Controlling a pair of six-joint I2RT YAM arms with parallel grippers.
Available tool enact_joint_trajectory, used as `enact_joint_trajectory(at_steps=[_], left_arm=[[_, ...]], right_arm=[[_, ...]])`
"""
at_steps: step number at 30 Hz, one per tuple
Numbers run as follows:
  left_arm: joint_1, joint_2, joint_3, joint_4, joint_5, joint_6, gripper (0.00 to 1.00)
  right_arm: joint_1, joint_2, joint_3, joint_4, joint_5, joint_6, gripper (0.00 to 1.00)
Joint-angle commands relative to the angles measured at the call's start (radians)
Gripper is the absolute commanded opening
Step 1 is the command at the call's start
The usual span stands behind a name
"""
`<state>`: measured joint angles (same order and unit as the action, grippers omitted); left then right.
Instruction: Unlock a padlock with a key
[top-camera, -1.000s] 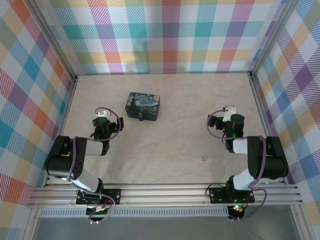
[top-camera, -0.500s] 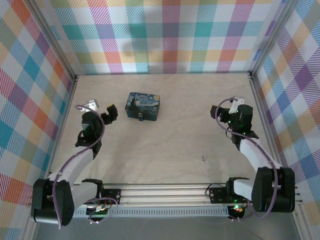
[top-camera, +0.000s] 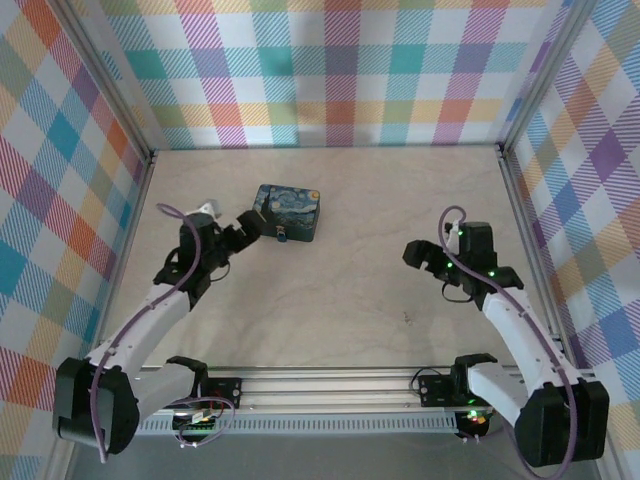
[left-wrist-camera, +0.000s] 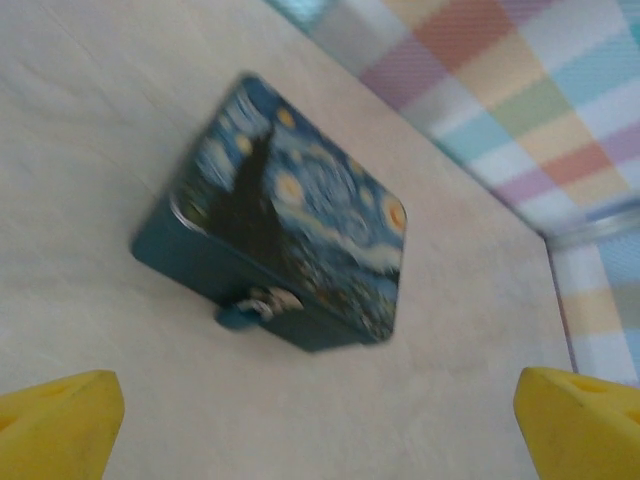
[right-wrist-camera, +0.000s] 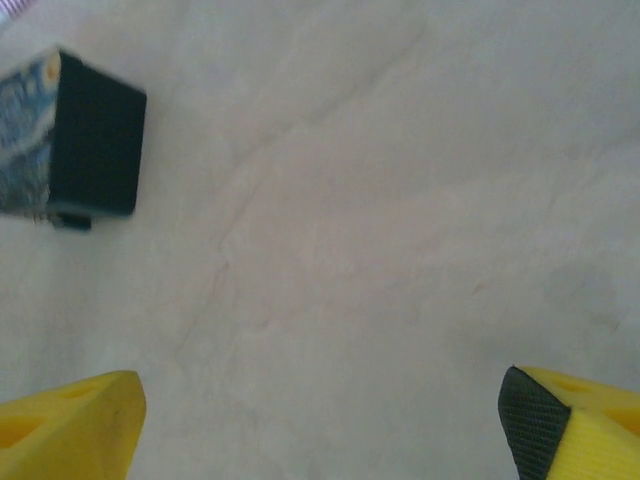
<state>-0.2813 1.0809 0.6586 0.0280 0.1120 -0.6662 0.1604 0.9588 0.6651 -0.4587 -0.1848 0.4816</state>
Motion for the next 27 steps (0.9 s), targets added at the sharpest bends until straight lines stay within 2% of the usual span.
enact_joint_trajectory(at_steps=[1,10,16,27], left_arm=[[-0.09,0.05,0.039,0.009,-0.016,-0.047,1.0],[-0.222,0.191,0.129,0.075,-0.056,-0.063,1.0],[-0.258,0.241,0.142,0.105,-0.064,-0.08,1.0],[-0.277,0.252,0.13,0.115,-0.087,-0.09,1.0]], right_arm=[[0.086,-0.036,-0.006,-0.116,0.114,0.09,0.88],[0.217,-0.06,-0.118,-0.215,0.202,0.23,0.78],[0.262,-0.064,-0.171,-0.235,0.199,0.256,0.67],[0.315,0.043,-0.178,-0.182,0.189,0.256,0.49]])
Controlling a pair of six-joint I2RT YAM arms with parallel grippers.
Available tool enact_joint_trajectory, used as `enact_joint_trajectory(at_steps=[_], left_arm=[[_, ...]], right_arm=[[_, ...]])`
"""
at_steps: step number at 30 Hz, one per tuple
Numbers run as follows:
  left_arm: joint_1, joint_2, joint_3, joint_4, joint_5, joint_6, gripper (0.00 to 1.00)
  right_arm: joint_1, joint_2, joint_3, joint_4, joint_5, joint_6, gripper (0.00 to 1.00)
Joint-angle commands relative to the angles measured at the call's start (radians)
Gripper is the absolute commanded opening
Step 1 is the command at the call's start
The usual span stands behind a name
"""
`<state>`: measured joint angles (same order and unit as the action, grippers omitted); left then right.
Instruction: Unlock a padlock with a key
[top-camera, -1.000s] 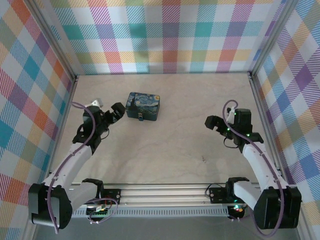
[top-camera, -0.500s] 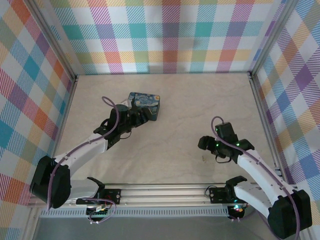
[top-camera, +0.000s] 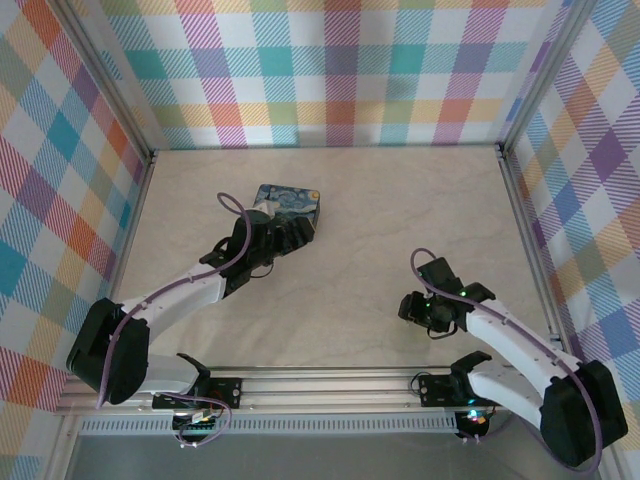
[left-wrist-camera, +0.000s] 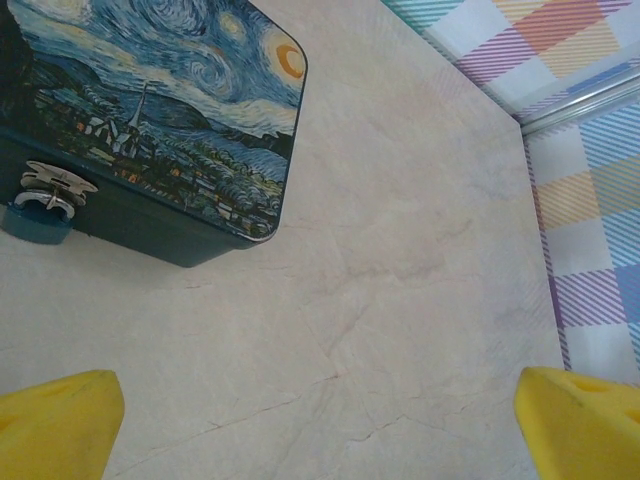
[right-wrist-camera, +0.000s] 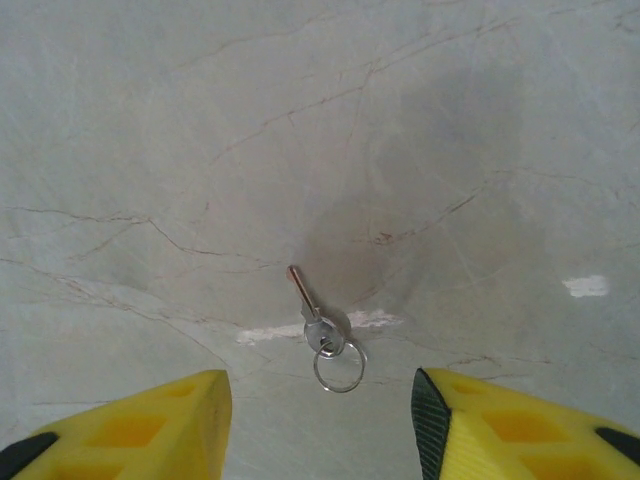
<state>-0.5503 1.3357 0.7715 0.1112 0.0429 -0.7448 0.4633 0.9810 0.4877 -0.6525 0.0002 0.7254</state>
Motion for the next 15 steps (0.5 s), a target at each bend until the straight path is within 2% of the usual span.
enact_joint_trajectory(at_steps=[1,15], left_arm=[[-0.01,-0.007,0.014,0.031,-0.02,-0.012,1.0],[-0.008,-0.026,0.007,0.016,-0.029,-0.006,1.0]], right_arm=[[0.014,0.031,0.0,0.018,0.007,0.011,0.47],[0.038,0.122,0.001,0.062,0.021,0.012,0.35]])
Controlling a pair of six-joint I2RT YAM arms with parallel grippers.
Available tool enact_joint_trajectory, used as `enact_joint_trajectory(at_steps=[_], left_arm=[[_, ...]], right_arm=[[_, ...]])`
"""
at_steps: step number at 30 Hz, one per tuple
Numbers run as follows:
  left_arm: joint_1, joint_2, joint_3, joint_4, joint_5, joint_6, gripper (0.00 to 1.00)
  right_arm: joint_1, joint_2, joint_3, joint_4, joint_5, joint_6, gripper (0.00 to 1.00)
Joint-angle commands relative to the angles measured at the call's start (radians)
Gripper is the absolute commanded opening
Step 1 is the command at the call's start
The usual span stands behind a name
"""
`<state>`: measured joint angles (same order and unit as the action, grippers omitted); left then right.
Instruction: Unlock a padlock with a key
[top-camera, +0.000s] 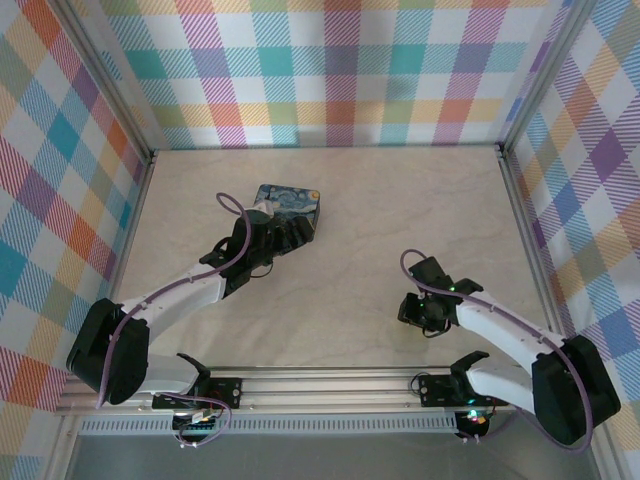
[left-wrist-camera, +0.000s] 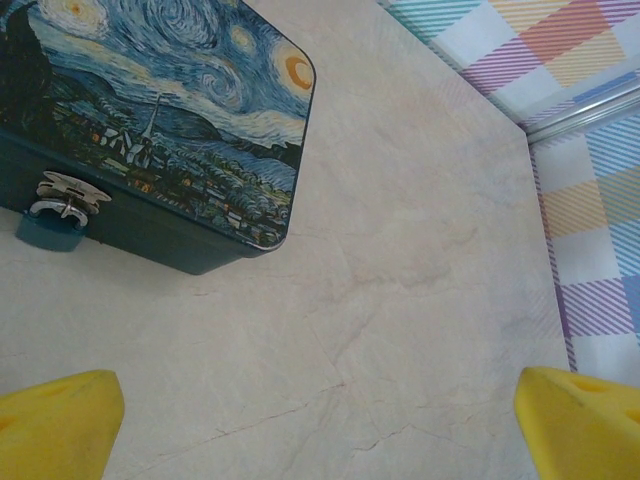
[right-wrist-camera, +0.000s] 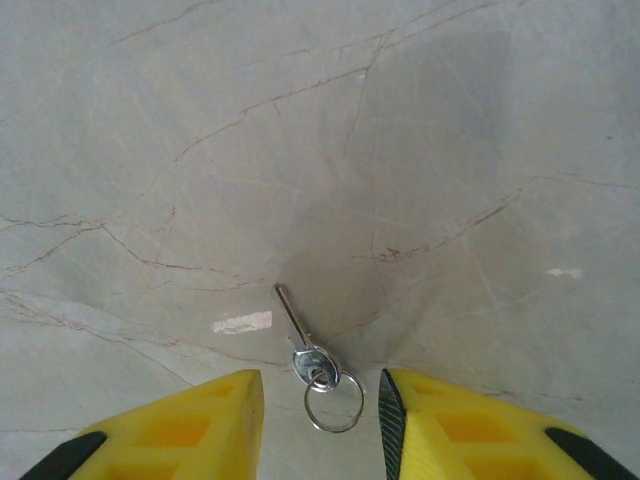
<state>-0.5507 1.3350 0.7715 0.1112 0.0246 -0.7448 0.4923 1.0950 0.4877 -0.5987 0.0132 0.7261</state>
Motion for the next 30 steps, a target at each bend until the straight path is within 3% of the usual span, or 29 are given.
enact_joint_trajectory(at_steps=[1,30], left_arm=[[-0.009,-0.026,0.007,0.014,-0.012,-0.004,1.0],[-0.008,-0.096,0.012,-0.044,-0.057,0.037,1.0]], right_arm=[[0.009,0.011,0.0,0.01,0.007,0.012,0.35],[0.029,0.082,-0.001,0.04,0.005,0.005,0.17]])
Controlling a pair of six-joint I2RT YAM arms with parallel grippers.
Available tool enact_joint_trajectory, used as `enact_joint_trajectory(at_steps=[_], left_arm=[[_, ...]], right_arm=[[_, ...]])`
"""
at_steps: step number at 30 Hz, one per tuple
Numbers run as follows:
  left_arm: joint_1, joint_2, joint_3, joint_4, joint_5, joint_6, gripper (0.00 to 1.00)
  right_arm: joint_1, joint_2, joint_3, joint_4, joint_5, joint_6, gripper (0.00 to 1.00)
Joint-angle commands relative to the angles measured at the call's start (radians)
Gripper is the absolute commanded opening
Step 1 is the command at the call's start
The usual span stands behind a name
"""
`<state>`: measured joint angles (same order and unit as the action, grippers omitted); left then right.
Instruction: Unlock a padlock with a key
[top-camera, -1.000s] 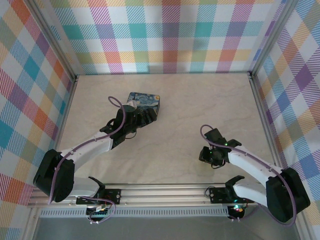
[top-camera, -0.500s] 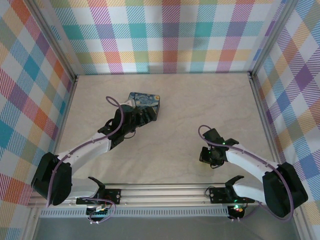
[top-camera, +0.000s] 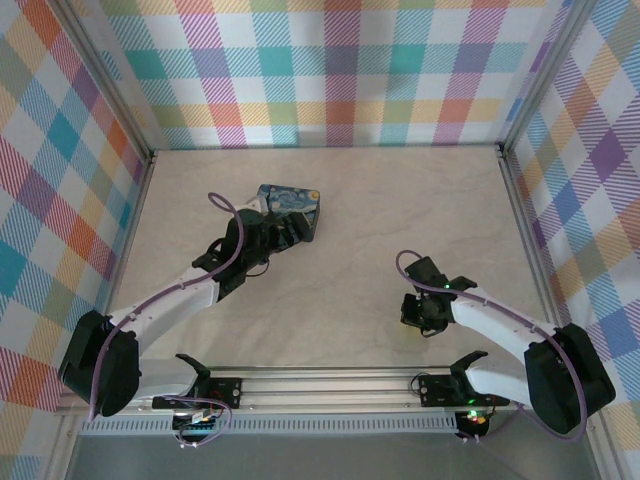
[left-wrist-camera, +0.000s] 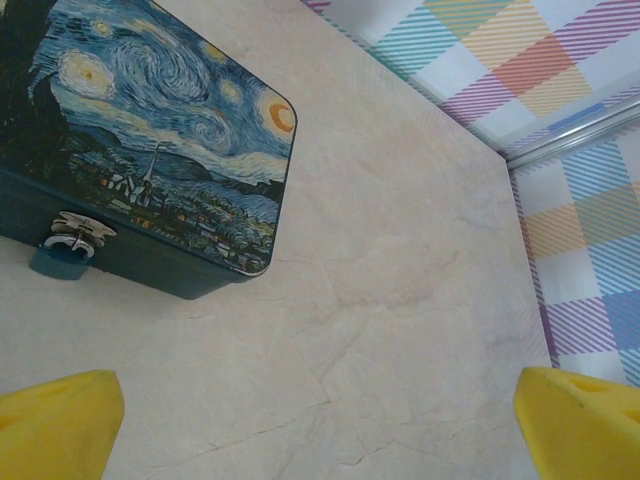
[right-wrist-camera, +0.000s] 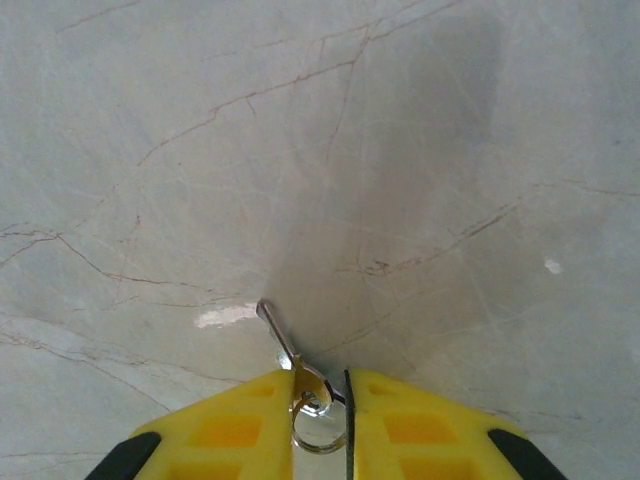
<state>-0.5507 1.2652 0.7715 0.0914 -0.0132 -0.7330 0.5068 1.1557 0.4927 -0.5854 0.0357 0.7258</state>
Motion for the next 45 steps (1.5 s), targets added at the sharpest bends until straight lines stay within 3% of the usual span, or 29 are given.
enact_joint_trajectory(at_steps=[1,10,21,27,33,39,45], left_arm=[[-0.008,-0.026,0.012,-0.024,-0.021,0.025,1.0],[-0.009,-0.041,0.021,-0.043,-0.031,0.032,1.0],[-0.008,-0.049,0.033,-0.028,0.01,0.014,1.0],[-0.008,-0.032,0.065,0.049,0.146,0.002,0.99],[-0.011,-0.005,0.125,0.181,0.363,-0.008,0.87],[-0.052,0.009,0.195,0.256,0.525,0.021,0.79],[-0.114,0.021,0.252,0.277,0.613,0.08,0.7]], right_arm=[[0.015,0.019,-0.006,0.026,-0.017,0.004,0.15],[0.016,-0.018,0.001,0.003,-0.005,0.004,0.02],[0.017,-0.175,0.005,0.054,-0.039,-0.035,0.0],[0.017,-0.341,-0.004,0.238,-0.15,-0.108,0.0],[0.017,-0.459,0.031,0.431,-0.268,-0.233,0.0],[0.016,-0.466,0.103,0.596,-0.417,-0.283,0.0],[0.016,-0.398,0.207,0.68,-0.557,-0.262,0.0]])
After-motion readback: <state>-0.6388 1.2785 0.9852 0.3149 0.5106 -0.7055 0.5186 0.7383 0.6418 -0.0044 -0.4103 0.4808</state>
